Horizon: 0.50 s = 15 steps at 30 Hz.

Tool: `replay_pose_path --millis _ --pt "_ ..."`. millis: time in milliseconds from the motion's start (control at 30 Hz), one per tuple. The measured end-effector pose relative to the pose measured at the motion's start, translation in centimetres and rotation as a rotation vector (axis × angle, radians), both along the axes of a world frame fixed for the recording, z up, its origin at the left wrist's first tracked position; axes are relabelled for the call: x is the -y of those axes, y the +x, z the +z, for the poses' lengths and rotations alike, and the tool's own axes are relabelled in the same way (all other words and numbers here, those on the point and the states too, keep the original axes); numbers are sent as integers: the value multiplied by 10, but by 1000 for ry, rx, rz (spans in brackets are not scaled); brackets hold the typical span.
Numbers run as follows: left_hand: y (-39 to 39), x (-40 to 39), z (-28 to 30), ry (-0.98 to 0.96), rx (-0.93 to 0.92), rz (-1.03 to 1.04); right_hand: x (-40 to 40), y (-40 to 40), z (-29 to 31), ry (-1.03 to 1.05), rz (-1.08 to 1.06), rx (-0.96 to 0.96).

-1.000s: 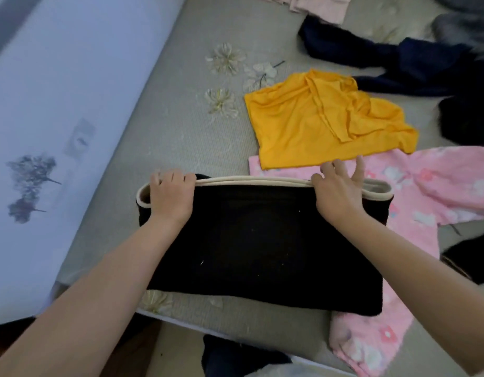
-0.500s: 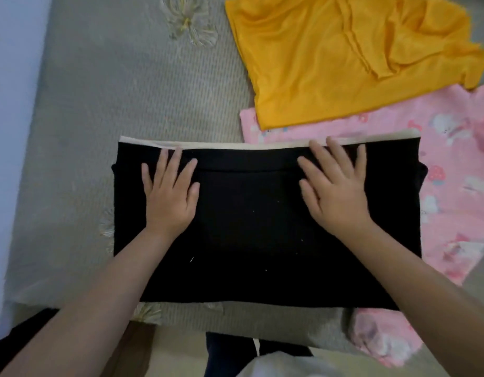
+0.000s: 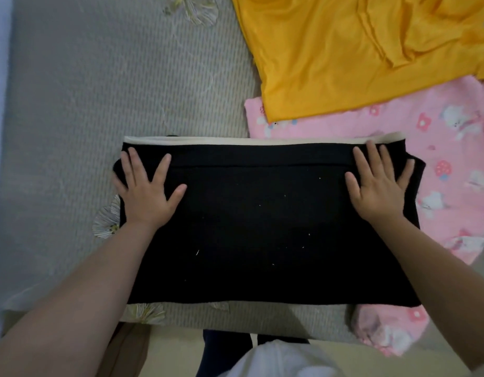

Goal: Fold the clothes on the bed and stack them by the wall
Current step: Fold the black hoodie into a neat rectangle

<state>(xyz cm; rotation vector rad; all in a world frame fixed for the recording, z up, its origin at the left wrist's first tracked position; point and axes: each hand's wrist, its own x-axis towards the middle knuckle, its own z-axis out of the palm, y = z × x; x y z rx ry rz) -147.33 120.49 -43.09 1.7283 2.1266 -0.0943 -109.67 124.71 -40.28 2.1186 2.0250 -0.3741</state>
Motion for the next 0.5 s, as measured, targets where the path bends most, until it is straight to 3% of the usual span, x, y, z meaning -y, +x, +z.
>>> replay_pose_path --millis 300,400,500 --pt "-2 -7 0 -107 8 -4 -17 13 -7 -206 -103 -131" --pt "-2 -4 14 -107 44 3 -11 10 13 -42 -56 -152" --pt "11 19 39 51 118 -24 29 4 39 122 -28 -179"
